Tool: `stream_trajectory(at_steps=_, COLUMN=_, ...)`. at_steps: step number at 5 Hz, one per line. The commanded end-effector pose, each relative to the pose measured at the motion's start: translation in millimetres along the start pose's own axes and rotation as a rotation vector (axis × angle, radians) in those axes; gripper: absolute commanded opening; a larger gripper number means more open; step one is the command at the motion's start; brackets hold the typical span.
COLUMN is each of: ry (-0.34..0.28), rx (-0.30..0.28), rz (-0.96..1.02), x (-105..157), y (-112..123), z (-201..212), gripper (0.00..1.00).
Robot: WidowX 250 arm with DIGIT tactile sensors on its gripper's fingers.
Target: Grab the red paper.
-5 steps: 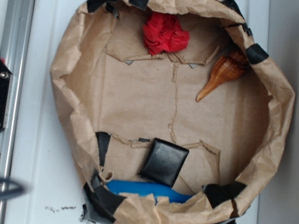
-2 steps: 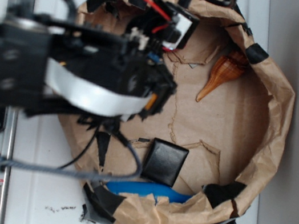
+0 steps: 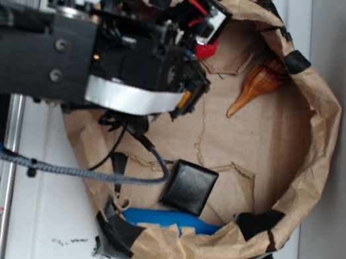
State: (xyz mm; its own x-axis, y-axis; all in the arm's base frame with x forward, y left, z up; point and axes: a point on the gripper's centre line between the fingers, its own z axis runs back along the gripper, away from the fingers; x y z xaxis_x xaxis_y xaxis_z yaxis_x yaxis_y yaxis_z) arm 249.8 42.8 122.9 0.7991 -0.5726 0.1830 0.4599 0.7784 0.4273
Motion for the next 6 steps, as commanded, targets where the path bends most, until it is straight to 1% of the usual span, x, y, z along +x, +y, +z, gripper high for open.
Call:
stream_trajectory(at_steps=1, ry=0.075, rx=-0.103, rz=-0.109, x=-11.8, y=-9.0, z=-13.5, gripper=1.0)
stream_trajectory(at_steps=2, ry=0.102, rx=-0.246, rz=-0.159, x=-21.9, y=-18.1, z=-18.0, gripper=1.0)
stream_trajectory(at_steps=3, ry=0.097, rx=-0.256, rz=-0.201, x=-22.3, y=-22.7, z=-10.5, gripper=1.0)
stream_trajectory(at_steps=4, ry=0.114, rx=-0.24, rz=-0.199, x=-20.6, y=-16.4, z=-23.4, gripper=1.0)
stream_trajectory(at_steps=5, ry=0.132, rx=-0.219, rz=-0.199, x=-11.8, y=-5.1, z=-43.6, gripper=1.0)
stream_trajectory(at_steps=6, ry=0.126, rx=-0.221, rz=-0.192, x=-12.3, y=2.4, z=-52.6, gripper=1.0)
